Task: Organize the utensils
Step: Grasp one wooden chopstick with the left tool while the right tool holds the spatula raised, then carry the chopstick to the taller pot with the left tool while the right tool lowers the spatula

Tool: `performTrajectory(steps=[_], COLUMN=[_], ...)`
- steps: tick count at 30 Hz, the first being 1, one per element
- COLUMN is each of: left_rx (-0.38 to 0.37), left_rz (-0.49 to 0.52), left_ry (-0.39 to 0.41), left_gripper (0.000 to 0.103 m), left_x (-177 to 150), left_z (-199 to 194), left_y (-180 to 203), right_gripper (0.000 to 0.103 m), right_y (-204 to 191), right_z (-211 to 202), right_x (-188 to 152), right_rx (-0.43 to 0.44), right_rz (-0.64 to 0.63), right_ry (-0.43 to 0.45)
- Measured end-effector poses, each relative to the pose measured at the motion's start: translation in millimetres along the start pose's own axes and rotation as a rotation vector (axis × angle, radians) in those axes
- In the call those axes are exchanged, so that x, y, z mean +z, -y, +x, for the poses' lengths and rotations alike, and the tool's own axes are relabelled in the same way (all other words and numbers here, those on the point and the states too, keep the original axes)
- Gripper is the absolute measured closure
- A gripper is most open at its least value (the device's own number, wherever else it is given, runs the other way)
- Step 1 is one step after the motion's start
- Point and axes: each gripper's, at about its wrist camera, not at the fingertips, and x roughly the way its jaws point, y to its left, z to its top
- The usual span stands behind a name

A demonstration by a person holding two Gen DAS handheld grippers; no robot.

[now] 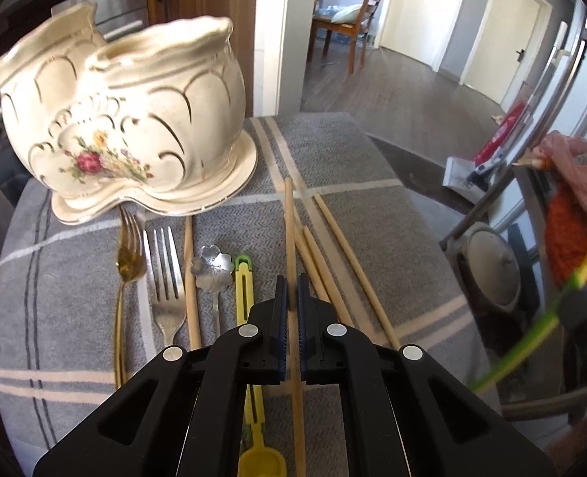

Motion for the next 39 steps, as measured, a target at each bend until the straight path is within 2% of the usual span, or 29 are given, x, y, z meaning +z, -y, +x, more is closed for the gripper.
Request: performTrajectory(steps=[7, 10, 15, 20, 24, 28, 32, 35, 39], left_rx=[-0.075, -0.081, -0.045, -0.037, -0.042, -0.047, -0.064, -0.032, 0.007], left_rz=[0.016, 0.046, 0.072, 0.040, 0.013, -0.022, -0.074, -0.087, -0.080], left_ry=[0.122, 0.201, 0.345, 0.489, 0.617, 0.734, 0.784, 0.782, 0.757], left_gripper=[0.098, 0.098, 0.098, 0.098, 0.098, 0.098, 0.098, 0.098, 0.098], left_x=[-8, -15, -19, 2, 41, 84, 116, 135, 146], left_z=[-49, -79, -125, -169, -192, -193, -181, -160, -131], left_y=[-13, -23, -49, -87, -111, -133, -149, -155, -158], right_gripper=[0.093, 0.093, 0.093, 0.093, 0.093, 0.093, 0.093, 0.093, 0.093], right_y=[-8, -17, -27, -49, -72, -90, -95, -92, -85], right_z=[4, 8, 24, 46, 66, 93, 124, 147, 159], right_x=[6, 13, 38, 84, 120, 148, 162, 165, 169], right_rx=[0.022, 0.054, 0.133, 0.181, 0.191, 0.203, 0.234, 0.197, 0.208], right_rz=[-0.011, -0.030, -0.009, -0.029, -0.067, -0.070, -0.021, 0.012, 0.085], right_ry=[0.009, 0.012, 0.010, 0.038, 0.070, 0.084, 0.052, 0.038, 0.033])
